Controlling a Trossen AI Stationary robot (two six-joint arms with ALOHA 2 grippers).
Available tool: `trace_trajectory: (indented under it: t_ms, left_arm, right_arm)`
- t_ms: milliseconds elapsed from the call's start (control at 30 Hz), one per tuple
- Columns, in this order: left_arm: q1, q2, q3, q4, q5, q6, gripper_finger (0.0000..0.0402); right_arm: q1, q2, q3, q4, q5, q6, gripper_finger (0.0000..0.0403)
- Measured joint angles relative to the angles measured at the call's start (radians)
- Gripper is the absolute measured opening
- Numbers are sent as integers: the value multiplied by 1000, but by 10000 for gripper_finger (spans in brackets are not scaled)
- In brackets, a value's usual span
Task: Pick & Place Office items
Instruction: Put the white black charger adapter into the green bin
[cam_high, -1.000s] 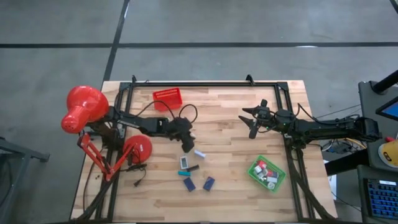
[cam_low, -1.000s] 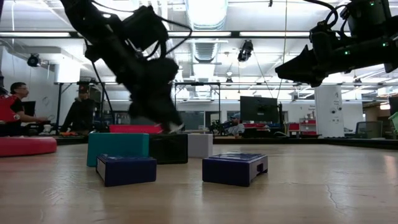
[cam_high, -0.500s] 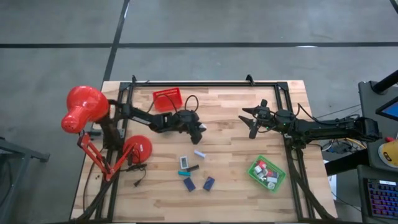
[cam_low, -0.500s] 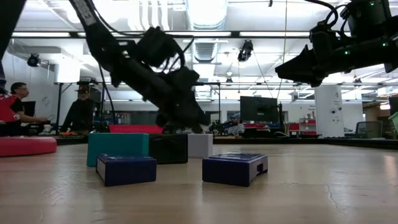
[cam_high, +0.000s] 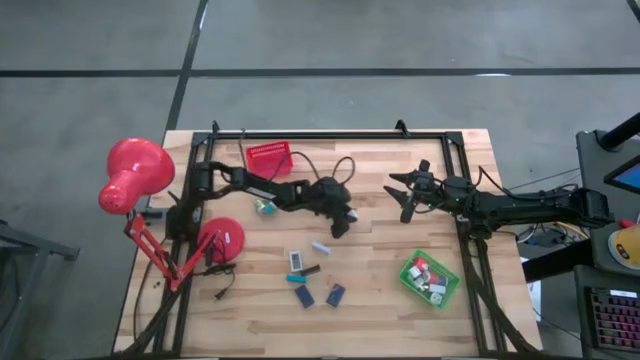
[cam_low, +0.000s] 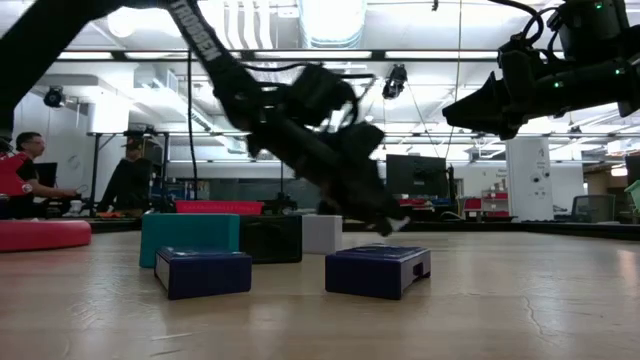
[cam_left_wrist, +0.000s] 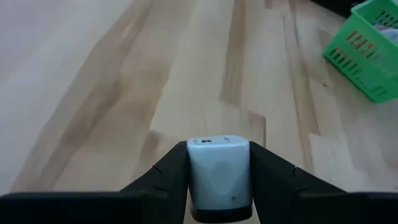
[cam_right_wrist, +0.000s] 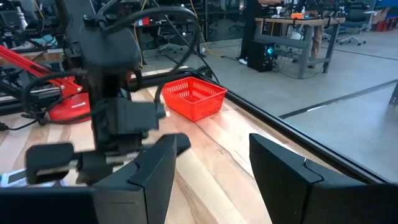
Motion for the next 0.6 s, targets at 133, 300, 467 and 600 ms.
trace_trajectory:
  t_ms: [133,300,467,600]
  left_arm:
    - [1,51,123,-144,4,46,135]
    - [-1,95,236,-285,5,92,136]
    - [-1,108,272,-346,6,100,136]
    - [-1,105,265,-360,7,96,136]
  right_arm:
    - [0,3,0,-1,0,0,199]
    - [0,10,0,-2,0,0,199]
    - [0,11,0,-1,0,0,199]
    - [0,11,0,-1,0,0,199]
